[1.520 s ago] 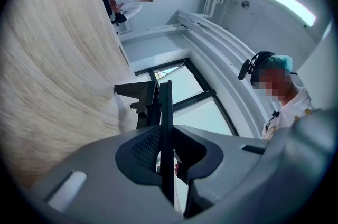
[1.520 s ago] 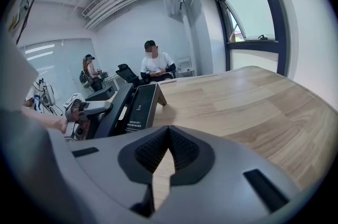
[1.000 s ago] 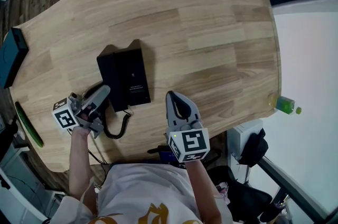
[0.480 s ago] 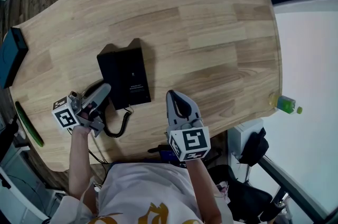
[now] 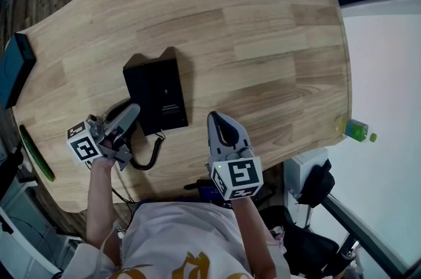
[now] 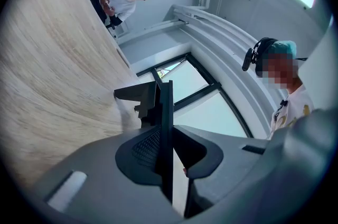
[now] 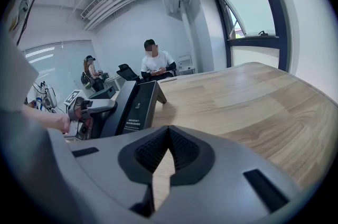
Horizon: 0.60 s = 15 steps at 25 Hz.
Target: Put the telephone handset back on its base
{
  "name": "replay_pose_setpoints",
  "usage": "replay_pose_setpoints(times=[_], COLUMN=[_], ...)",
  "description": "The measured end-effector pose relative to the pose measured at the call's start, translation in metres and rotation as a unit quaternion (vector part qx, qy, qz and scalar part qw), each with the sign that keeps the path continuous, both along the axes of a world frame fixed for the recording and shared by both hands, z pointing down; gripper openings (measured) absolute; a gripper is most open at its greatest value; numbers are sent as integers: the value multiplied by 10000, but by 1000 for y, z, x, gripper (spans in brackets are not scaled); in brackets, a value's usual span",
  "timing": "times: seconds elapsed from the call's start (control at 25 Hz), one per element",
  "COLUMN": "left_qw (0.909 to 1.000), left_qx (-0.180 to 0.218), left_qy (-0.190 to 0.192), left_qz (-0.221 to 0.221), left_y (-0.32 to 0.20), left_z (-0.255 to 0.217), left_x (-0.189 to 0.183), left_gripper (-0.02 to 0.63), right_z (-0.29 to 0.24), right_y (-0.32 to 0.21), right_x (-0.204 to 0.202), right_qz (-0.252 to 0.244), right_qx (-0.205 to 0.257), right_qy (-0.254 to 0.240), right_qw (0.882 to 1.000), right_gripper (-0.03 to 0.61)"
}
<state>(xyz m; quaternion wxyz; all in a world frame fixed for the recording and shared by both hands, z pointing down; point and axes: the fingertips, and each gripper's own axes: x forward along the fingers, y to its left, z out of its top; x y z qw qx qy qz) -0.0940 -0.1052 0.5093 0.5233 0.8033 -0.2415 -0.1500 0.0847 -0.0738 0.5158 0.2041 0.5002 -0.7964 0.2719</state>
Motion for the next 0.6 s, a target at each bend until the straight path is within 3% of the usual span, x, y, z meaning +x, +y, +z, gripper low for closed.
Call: replay_pose_setpoints(times=[0.6], left_qw=[9999], left_qx=[-33], left_qy=[61], left_qz=[-147], left_y=[0], left_z=[0], left_x=[-3], left_gripper=[69], right_z=[-3], right_y=[2], right_x=[3], right_qz=[-14], right_qx=[11], right_qy=[-27], right_qw=[10000], right_gripper=[3])
